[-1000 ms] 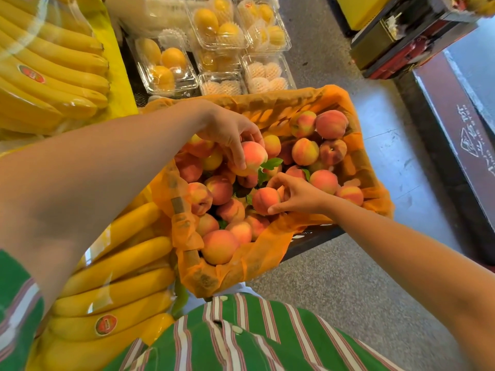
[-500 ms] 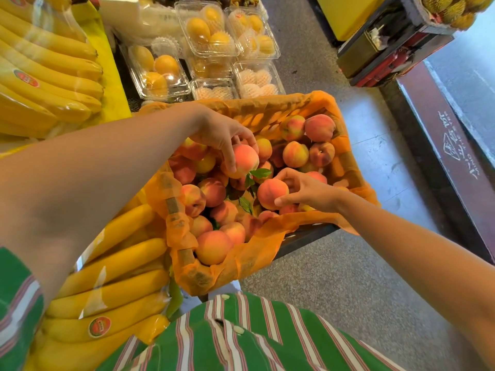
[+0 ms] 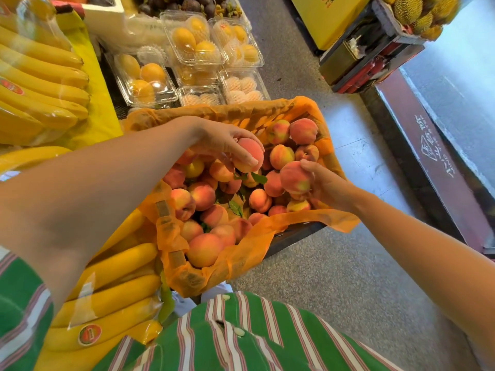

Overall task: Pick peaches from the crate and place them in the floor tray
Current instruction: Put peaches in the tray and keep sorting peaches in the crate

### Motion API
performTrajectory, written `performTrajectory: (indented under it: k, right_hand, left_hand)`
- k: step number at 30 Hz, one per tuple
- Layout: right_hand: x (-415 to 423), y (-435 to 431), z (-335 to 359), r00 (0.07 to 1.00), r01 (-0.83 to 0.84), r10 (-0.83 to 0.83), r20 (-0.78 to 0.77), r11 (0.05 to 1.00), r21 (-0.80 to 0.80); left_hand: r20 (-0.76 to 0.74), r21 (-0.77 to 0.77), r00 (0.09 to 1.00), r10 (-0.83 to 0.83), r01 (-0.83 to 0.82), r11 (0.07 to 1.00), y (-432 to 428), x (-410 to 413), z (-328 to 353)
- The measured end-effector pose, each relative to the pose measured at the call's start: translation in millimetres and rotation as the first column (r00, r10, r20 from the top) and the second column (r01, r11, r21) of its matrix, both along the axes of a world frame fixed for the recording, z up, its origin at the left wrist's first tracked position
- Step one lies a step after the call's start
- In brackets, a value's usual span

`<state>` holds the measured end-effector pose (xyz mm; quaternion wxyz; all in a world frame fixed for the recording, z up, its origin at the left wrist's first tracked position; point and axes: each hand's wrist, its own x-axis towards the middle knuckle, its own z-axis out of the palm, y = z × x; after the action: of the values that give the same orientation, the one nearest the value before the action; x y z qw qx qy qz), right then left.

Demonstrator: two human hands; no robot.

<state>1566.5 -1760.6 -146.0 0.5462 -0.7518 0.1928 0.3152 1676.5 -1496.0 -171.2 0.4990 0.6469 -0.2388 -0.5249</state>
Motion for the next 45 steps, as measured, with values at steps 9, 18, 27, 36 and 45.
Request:
performTrajectory:
  k: [9, 18, 27, 36, 45]
  right_hand:
    - [-12, -43, 32, 0.944, -0.028, 0.200, 0.263, 0.841, -0.540]
    - [-12, -75, 17, 0.794, -0.065, 0.535, 0.288, 0.546, -0.835]
    - [1, -71, -4, 0.709, -0.034, 0.671, 0.216, 0.338, -0.941]
    - [9, -73, -2, 0.705, -0.134, 0.675, 0.215, 0.425, -0.895]
    - [16, -27, 1, 0.606, -0.074, 0.554, 0.572, 0.754, -0.653]
  left_hand:
    - [0.424, 0.039, 0.889, 0.173, -0.209, 0.977, -34, 3, -8]
    - [0.769, 0.064, 0.626, 0.130, -0.278, 0.958, -78, 11, -19]
    - [0.774, 0.074, 0.621, 0.123, -0.282, 0.957, -92, 23, -25]
    - [0.505, -0.054, 0.823, 0.260, -0.271, 0.961, -85, 19, -17]
    - [0.155, -0.126, 0.958, 0.242, -0.224, 0.966, -95, -1, -2]
